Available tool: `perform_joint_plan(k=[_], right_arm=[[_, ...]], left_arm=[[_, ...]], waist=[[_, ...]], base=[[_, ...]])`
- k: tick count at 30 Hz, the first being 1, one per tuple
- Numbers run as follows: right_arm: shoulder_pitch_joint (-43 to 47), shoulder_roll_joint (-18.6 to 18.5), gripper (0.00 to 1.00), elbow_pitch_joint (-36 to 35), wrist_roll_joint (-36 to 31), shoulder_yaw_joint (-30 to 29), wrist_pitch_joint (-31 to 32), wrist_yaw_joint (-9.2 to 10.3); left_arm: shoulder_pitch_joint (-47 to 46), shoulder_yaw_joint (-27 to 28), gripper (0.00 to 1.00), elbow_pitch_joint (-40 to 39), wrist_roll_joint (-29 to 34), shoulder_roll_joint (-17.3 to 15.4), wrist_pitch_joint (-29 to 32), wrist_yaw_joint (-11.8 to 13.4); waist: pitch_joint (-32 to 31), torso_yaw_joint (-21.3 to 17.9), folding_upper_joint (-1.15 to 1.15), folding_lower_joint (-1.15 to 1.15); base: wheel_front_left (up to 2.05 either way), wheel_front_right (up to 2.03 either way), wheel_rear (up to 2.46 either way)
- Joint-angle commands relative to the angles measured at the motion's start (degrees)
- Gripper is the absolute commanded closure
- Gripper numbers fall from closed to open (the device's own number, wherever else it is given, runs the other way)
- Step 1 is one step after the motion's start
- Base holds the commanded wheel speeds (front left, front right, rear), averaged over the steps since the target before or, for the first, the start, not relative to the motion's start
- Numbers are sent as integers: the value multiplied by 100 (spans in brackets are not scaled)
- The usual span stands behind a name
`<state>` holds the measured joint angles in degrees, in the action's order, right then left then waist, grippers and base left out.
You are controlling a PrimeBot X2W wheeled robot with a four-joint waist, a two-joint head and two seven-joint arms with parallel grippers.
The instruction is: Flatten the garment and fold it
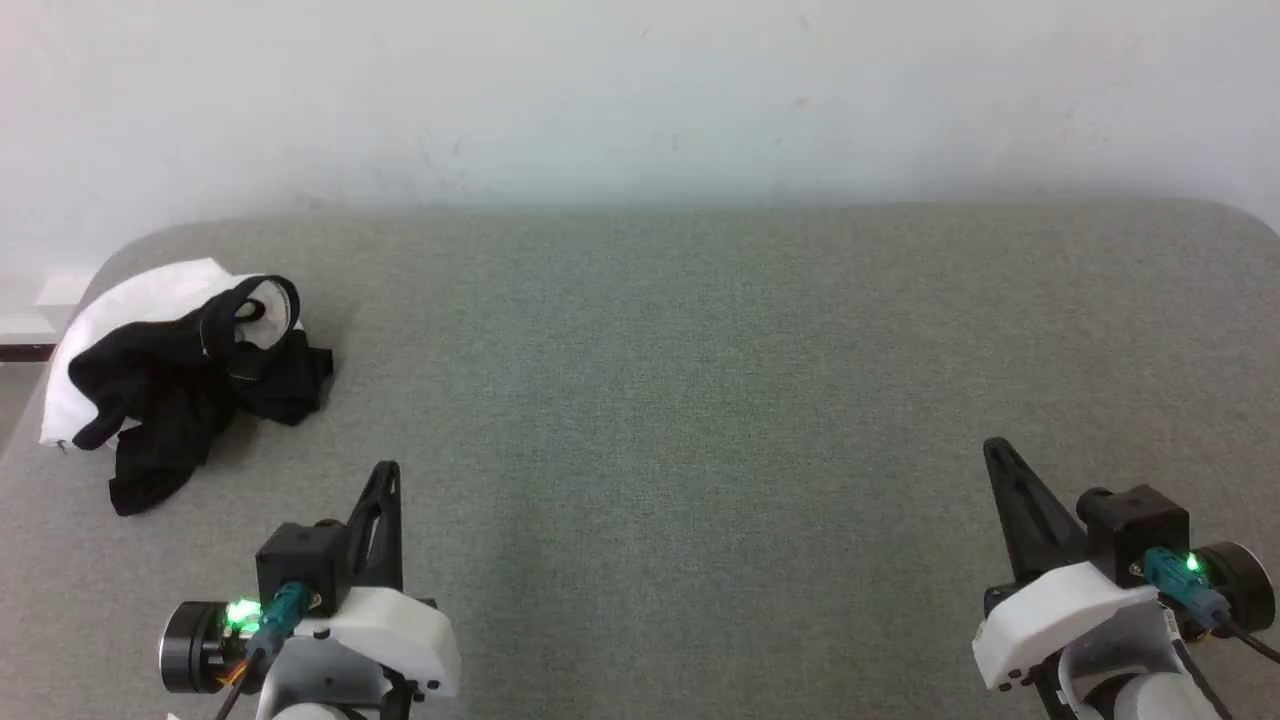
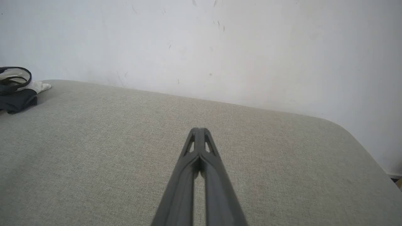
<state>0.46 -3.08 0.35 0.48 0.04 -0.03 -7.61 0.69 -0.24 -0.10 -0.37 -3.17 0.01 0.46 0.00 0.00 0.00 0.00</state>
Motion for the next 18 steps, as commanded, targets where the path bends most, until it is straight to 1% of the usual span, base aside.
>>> perform_joint_plan(k=[1, 16, 17, 18], right_arm=[[-46, 21, 100, -35, -48, -4, 3, 12], [-46, 21, 100, -35, -48, -4, 3, 12], [-2, 0, 0, 0, 0, 0, 0, 0], [-1, -3, 0, 7, 1, -1, -1, -1]], left_arm=[[-69, 24, 100, 10, 37, 29, -1, -46], [-69, 24, 100, 10, 37, 29, -1, -46], [0, 0, 0, 0, 0, 0, 0, 0], [2, -3, 0, -1, -1, -2, -1, 3]], waist=[[0, 0, 0, 0], [0, 0, 0, 0], [0, 0, 0, 0], [0, 0, 0, 0]], base=[[0, 0, 0], [0, 0, 0], [0, 0, 0], [0, 0, 0]])
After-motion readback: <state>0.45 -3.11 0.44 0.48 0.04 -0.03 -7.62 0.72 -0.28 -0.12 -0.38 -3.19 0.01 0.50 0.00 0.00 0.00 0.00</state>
